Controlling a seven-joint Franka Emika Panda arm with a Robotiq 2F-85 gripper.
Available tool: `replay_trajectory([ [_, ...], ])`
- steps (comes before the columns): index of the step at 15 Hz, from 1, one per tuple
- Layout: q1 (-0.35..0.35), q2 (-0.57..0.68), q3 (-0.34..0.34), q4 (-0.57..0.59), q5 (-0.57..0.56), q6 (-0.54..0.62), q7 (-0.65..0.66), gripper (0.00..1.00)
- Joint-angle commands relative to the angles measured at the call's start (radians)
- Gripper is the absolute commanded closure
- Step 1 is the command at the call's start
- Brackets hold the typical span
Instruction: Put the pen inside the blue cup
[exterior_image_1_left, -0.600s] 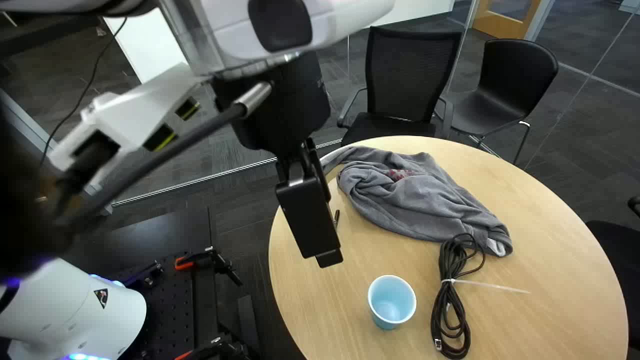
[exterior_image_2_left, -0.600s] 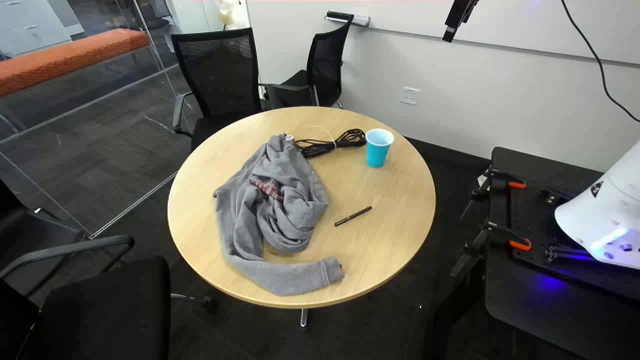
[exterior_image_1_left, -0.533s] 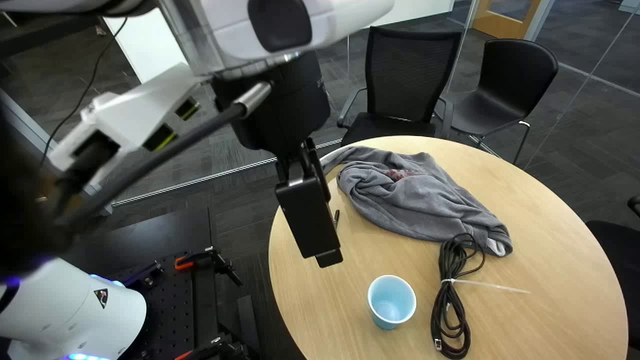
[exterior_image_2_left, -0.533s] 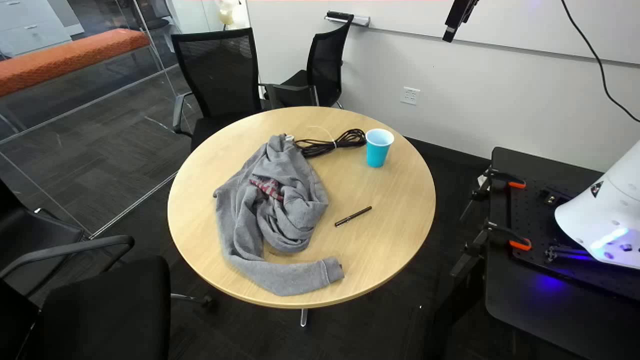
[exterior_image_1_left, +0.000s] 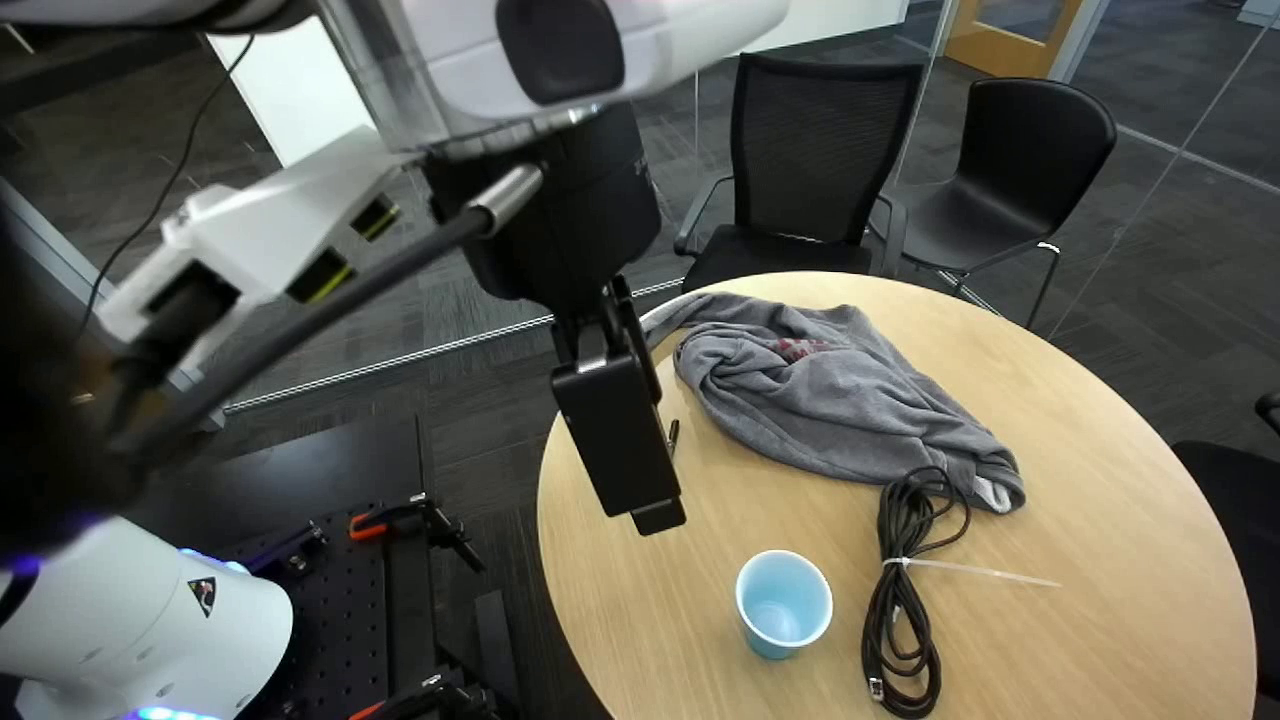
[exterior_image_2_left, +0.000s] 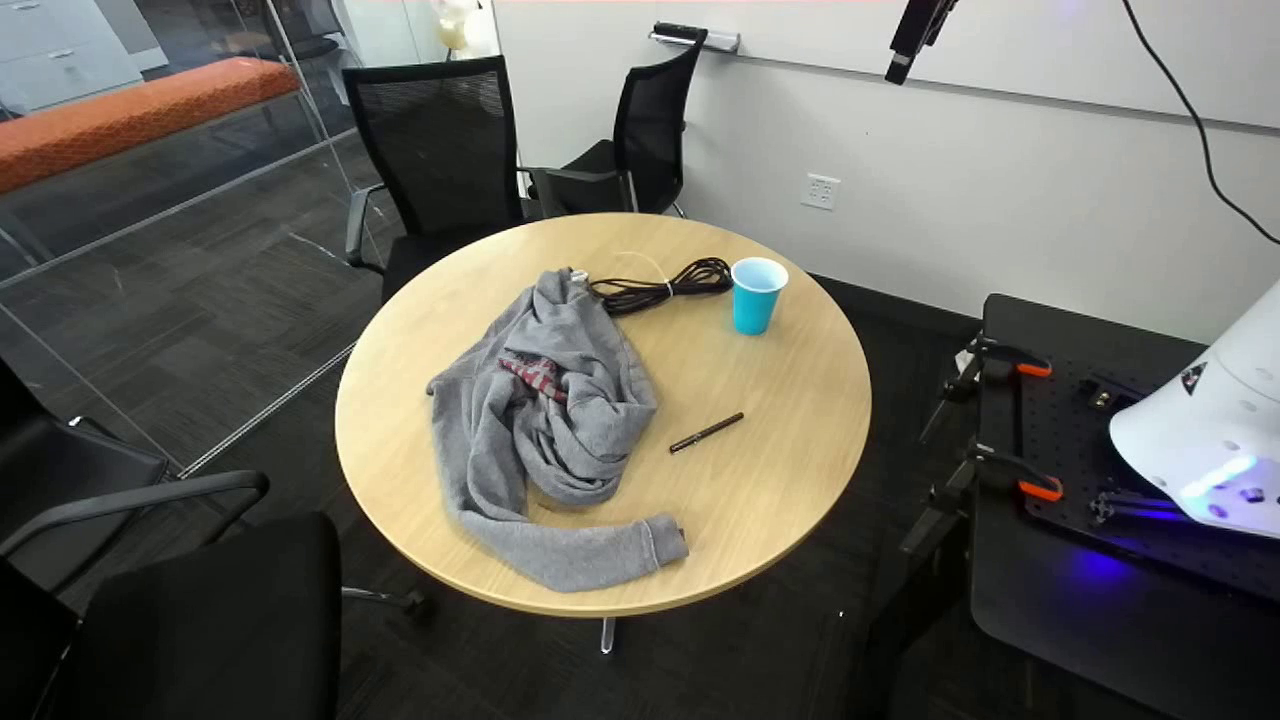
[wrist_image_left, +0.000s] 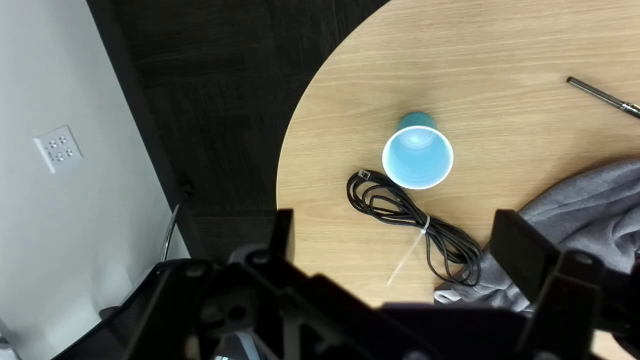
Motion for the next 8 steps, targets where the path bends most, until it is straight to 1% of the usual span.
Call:
replay_trajectory([
  [1, 0.02, 0.0, 0.001, 0.004, -0.015, 0.005, 0.008, 0.0],
  [6, 0.063, 0.011, 0.042, 0.01, -0.046, 0.009, 0.0, 0.0],
  [8, 0.089, 0.02, 0.055, 0.006, -0.065, 0.032, -0.029, 0.0],
])
